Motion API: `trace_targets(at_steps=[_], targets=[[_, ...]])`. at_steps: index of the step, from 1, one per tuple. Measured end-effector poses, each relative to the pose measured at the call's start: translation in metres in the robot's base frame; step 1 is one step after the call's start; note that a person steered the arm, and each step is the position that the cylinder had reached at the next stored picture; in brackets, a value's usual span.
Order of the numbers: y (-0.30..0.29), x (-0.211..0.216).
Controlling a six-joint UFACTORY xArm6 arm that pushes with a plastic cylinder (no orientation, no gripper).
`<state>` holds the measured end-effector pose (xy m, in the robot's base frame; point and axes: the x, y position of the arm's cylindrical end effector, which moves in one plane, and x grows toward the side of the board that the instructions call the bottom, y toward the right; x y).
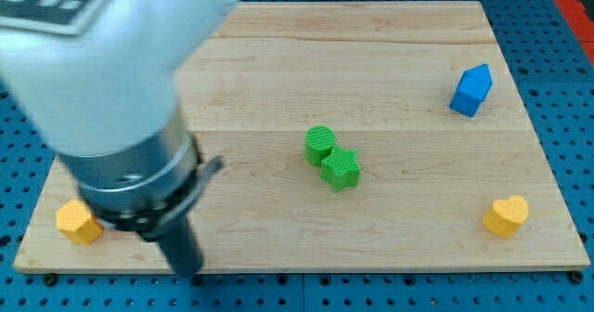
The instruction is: Place the yellow hexagon in between the red star and red circle
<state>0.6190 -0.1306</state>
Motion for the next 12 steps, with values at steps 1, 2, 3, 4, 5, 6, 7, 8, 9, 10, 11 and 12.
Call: trace_targets(at_steps=[1, 2, 3, 4, 5, 6, 7, 8, 9, 10, 11, 12], targets=[[-0.075, 0.0], [-0.145, -0.002], [-0.156, -0.025], [-0.153, -0.03], [-0.151, -0.022], [-0.138, -0.006], [-0.091, -0.002], [-0.091, -0.005], [-0.117, -0.006], [-0.122, -0.023], [-0.123, -0.051], [-0.123, -0.073]])
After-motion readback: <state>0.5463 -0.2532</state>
